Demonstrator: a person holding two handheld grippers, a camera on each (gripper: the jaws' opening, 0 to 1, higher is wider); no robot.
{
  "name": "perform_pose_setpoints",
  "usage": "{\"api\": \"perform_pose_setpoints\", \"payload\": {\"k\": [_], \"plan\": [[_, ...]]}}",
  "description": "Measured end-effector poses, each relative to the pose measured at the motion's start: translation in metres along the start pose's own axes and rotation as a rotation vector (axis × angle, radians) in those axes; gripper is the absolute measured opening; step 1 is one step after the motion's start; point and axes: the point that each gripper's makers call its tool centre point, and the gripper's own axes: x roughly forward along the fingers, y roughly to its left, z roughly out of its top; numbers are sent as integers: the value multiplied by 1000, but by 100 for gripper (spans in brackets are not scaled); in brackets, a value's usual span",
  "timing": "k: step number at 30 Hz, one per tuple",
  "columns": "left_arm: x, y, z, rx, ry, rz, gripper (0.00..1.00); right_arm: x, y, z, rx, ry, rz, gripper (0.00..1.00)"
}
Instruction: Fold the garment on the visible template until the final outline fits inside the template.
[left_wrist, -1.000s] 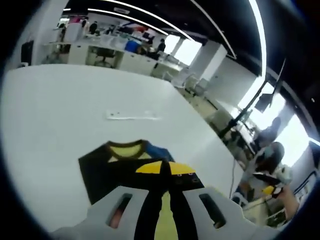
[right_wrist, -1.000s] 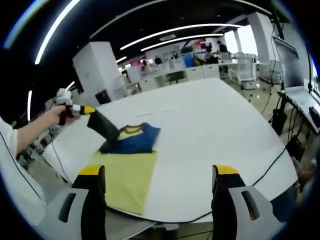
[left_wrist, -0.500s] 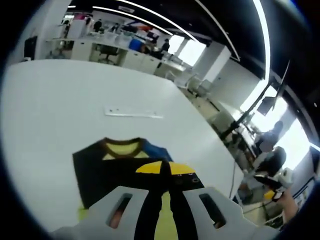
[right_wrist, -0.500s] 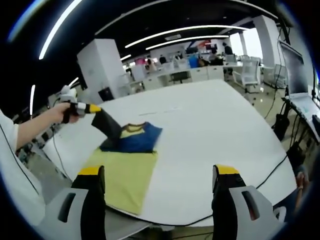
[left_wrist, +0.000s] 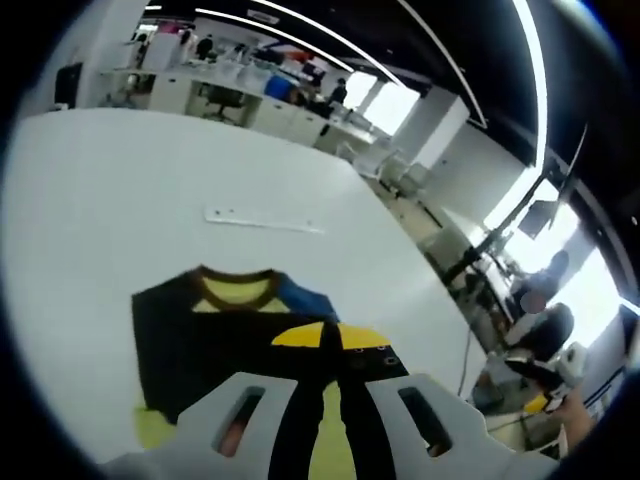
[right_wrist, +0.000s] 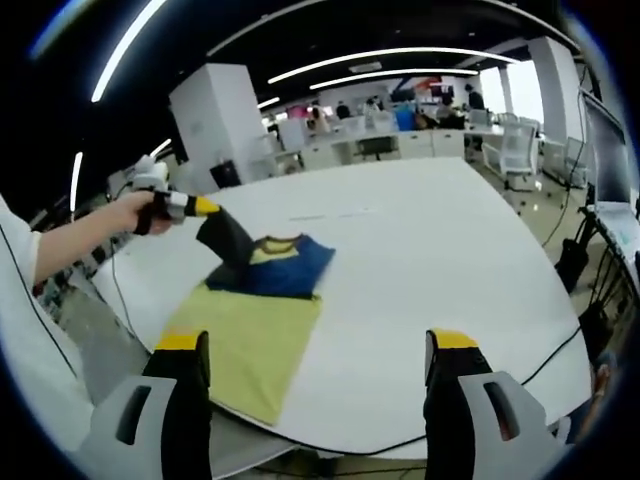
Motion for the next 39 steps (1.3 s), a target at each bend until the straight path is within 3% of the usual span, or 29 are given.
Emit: {"api": "perform_pose_setpoints", "payload": {"k": [21, 39], "plan": [[41, -9, -16, -70, 0, 21, 0, -6, -33, -10, 7, 36, 1, 88], [76, -22, -41, -122, 16, 41, 0, -1, -54, -22, 24, 65, 26, 88]]}}
